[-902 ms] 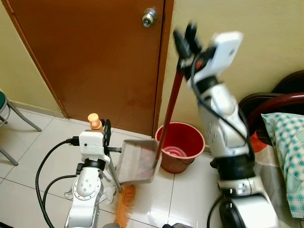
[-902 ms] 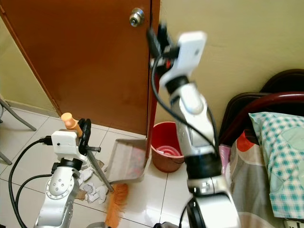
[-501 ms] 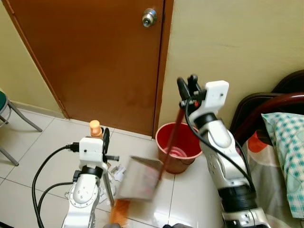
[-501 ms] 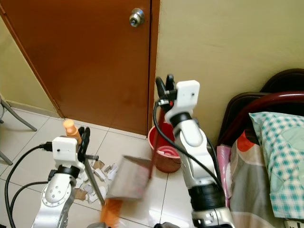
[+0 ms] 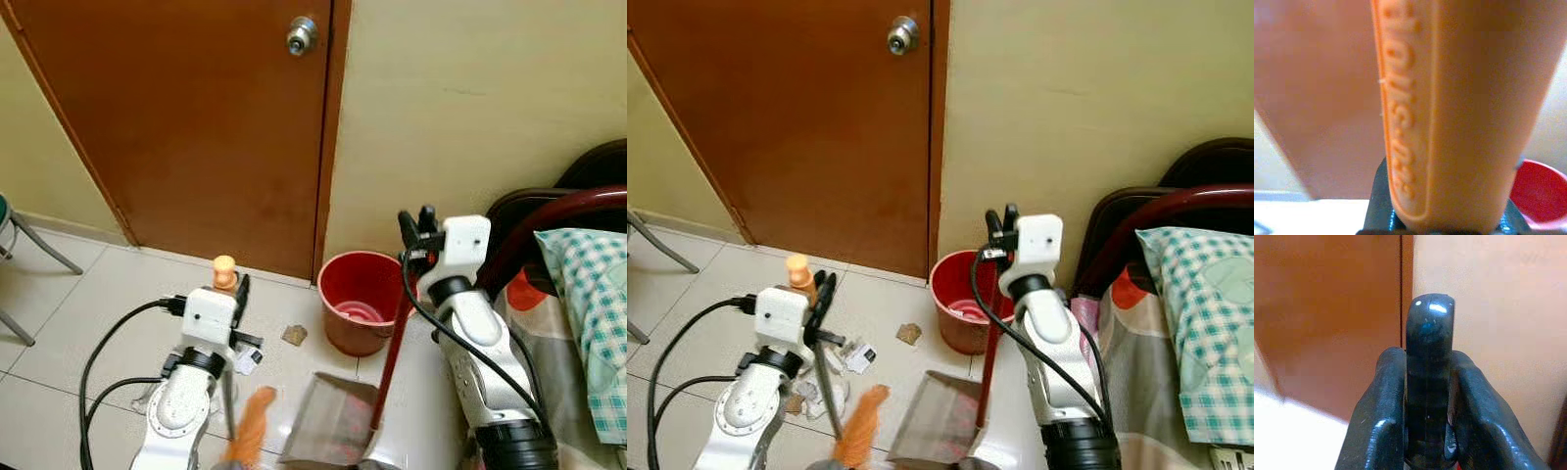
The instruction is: Sweep floor
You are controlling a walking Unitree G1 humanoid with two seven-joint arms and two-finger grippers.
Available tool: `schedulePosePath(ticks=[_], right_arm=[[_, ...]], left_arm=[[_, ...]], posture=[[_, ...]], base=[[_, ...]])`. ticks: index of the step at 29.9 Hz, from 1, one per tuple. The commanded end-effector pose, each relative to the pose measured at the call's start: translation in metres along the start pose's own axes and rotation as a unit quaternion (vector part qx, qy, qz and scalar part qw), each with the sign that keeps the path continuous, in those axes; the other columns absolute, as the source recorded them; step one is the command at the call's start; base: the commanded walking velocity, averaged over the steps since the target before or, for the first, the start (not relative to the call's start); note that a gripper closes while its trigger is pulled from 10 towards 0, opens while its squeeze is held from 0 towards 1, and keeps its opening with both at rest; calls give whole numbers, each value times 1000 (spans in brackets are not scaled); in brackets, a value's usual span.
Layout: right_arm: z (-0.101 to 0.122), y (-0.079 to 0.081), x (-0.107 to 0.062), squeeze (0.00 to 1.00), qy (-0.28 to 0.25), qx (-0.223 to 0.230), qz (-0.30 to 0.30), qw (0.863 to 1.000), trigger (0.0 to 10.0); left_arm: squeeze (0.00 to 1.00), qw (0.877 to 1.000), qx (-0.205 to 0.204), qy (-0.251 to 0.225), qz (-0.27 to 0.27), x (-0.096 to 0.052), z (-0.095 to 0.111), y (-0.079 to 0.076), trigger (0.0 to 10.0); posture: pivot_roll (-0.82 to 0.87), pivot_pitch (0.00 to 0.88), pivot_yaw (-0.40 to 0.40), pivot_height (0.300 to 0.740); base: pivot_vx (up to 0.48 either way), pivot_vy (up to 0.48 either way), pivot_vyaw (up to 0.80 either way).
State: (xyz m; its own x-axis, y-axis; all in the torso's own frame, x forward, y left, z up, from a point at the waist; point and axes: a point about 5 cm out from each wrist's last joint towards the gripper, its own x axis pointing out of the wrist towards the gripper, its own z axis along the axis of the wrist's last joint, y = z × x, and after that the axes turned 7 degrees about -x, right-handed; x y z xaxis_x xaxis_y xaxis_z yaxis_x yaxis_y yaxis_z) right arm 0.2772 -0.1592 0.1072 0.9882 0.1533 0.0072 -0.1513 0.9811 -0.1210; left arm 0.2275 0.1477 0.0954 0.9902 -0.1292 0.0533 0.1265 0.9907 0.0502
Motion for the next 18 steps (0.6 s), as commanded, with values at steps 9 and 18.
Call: schedulePosePath(ticks=[9,18], right_arm=[[-43,-9,-18,0,147,-14,24,989,10000],[-51,-4,-16,0,188,-9,56,980,10000]], left_arm=[[0,1000,0,-11,-3,8,7,-4,10000],[0,1000,0,-15,0,10,6,-4,10000]], posture=[[30,25,-17,740],[27,5,-30,740]], base=[[0,0,0],[0,0,0]])
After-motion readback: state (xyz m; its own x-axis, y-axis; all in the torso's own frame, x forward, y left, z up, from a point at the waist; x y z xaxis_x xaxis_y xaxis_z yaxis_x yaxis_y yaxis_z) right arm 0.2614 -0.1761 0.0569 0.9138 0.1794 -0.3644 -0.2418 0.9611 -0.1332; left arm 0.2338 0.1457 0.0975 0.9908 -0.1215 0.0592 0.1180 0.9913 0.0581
